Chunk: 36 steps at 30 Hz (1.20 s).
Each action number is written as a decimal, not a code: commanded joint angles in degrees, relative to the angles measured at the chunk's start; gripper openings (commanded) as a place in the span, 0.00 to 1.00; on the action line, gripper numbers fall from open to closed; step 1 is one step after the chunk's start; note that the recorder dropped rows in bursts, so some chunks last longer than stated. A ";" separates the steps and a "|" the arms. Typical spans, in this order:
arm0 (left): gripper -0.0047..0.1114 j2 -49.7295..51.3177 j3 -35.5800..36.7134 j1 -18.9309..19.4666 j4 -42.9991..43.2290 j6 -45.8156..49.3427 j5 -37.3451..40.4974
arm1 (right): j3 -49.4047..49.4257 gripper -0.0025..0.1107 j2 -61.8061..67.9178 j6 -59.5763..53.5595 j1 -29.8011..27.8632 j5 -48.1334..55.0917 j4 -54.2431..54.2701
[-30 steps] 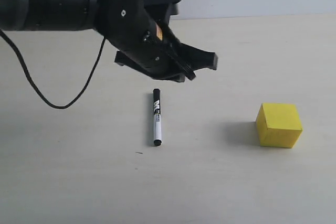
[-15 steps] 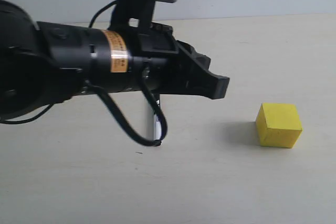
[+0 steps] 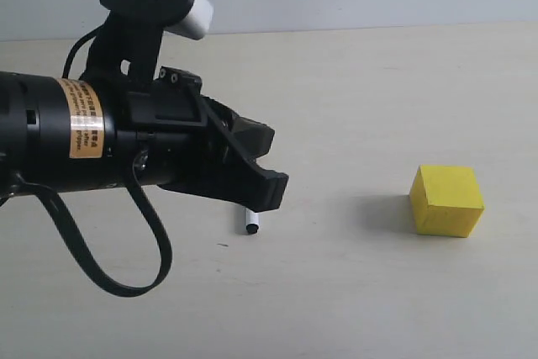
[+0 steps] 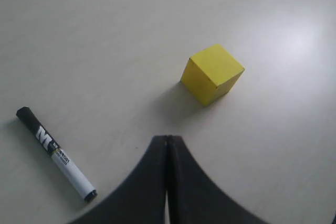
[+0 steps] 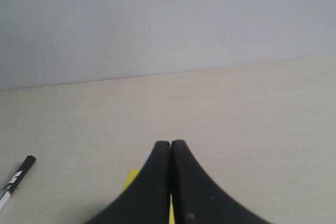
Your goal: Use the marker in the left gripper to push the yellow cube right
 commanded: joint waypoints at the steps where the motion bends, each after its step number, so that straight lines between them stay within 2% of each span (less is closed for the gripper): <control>1: 0.04 -0.50 0.24 -0.25 -0.57 -0.42 0.13 | 0.27 0.02 -0.35 -0.17 -0.29 -0.36 -0.32; 7: 0.04 -0.35 0.39 -0.25 -0.96 -1.39 5.07 | 0.27 0.02 -0.35 -0.17 -0.29 -0.36 -0.32; 12: 0.04 1.21 2.80 0.69 -0.96 -2.19 2.90 | 0.27 0.02 -0.35 -0.17 -0.29 -0.36 -0.32; 14: 0.04 0.84 4.99 2.18 -1.25 -4.71 -1.72 | 0.27 0.02 -0.35 -0.17 -0.29 -0.36 -0.32; 19: 0.04 -2.10 14.00 8.48 -1.15 -12.72 -27.87 | 0.27 0.02 -0.35 -0.17 -0.29 -0.36 -0.32; 21: 0.04 -4.16 16.60 10.19 -1.15 -13.96 -30.59 | 0.27 0.02 -0.35 -0.17 -0.29 -0.38 -0.21; 27: 0.04 -16.53 24.66 15.59 -0.78 -15.39 -27.60 | 0.27 0.02 -0.35 -0.17 -0.29 -0.38 -0.21; 36: 0.04 -38.73 37.13 26.13 -0.78 -17.86 -20.02 | 0.27 0.02 -0.35 -0.17 -0.29 -0.23 -0.21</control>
